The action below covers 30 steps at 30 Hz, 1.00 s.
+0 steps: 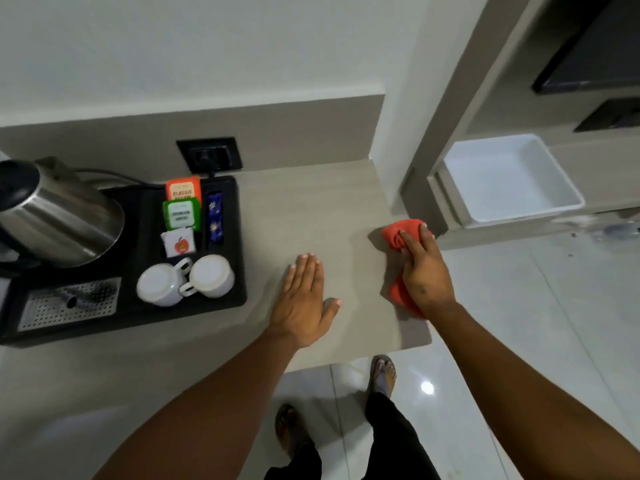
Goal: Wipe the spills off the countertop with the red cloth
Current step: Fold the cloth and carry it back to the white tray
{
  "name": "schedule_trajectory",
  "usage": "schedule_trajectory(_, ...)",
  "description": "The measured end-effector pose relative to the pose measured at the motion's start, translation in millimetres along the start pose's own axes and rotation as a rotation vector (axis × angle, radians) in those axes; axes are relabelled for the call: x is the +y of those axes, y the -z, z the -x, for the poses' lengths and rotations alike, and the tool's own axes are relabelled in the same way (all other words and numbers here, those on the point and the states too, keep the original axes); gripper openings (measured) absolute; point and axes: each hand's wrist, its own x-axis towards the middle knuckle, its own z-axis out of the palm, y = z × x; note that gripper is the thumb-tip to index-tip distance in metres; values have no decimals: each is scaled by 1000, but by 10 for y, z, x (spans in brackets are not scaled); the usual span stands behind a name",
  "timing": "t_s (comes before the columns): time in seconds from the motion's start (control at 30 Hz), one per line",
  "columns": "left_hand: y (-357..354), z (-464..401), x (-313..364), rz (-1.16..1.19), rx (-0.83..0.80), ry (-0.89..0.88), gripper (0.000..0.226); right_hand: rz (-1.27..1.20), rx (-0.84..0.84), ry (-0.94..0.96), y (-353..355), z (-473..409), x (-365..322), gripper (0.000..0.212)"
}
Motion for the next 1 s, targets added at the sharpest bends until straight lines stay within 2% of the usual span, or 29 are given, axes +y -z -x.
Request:
schedule_trajectory(0.1, 100, -312, 223, 36, 54, -41, 84, -10, 49, 27, 218, -234, 7, 38)
schedule_trajectory(0.23, 307, -1287, 1087, 70, 121, -175, 84, 40, 140, -56, 962, -901, 651, 39)
schedule_trajectory(0.33, 347, -1925, 1583, 83, 110, -215, 84, 52, 98, -110, 1250, -1393, 1071, 41)
schedule_trajectory(0.43, 287, -2426, 1927, 103, 101, -229, 85, -88, 47, -194, 1386, -1846, 1344, 44)
schedule_trajectory(0.47, 254, -2565, 2002, 93, 106, -229, 85, -116, 45, -142, 1387, -1982, 1404, 43)
schedule_trajectory(0.53, 174, -2774, 2073, 72, 119, -208, 84, -100, 3, -81, 1322, -2194, 1487, 42)
schedule_trajectory(0.63, 55, -2979, 2107, 59, 106, -141, 84, -44, -129, -193, 1075, -2418, 1614, 50)
schedule_trajectory(0.7, 0, -3044, 2079, 53, 90, -116, 84, 77, -233, -101, 915, -2494, 1650, 48)
schedule_trajectory(0.77, -65, -3081, 2045, 63, 71, -103, 85, 178, -260, -17, 744, -2540, 1689, 50)
schedule_trajectory(0.9, -169, -3066, 1960, 66, 23, -81, 91, 364, -305, -6, 433, -2476, 1745, 62)
schedule_trajectory(1.0, -191, -2985, 1874, 73, 13, -93, 98, 335, -327, -17, 527, -2511, 1709, 63)
